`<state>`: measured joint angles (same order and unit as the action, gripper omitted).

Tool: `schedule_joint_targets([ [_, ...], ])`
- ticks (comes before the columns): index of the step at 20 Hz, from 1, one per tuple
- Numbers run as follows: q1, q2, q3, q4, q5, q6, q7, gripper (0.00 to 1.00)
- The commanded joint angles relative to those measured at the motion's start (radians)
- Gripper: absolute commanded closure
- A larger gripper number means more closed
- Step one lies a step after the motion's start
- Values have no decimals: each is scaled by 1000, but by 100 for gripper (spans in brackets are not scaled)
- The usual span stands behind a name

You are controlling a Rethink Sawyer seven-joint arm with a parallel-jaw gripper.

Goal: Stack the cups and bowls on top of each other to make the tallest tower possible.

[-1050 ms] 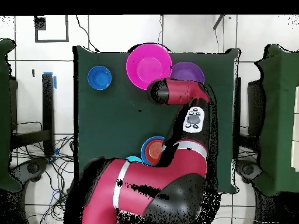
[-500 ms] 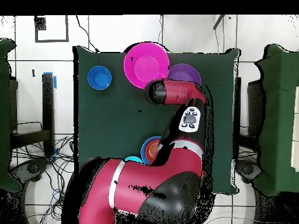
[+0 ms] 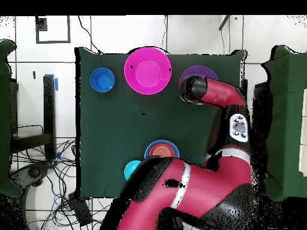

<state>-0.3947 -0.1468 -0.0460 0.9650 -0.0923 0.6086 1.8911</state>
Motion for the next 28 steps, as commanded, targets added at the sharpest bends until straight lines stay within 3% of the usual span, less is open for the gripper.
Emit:
schedule_joint_targets([
  [1, -119, 43, 176, -68, -85, 242, -439, 0],
  [7, -160, 38, 191, -153, -120, 345, -532, 0],
  [11, -163, 62, 202, -199, -139, 338, -555, 0],
  [12, -159, 43, 197, -170, -158, 262, -557, 0],
  [14, -120, -24, 145, -80, -238, 20, -495, 0],
  [16, -66, -50, 76, -40, -295, -101, -376, 0],
  [19, -22, -55, 33, -35, -324, -123, -284, 0],
  [28, -1, -58, 5, -32, -317, -119, -267, 0],
])
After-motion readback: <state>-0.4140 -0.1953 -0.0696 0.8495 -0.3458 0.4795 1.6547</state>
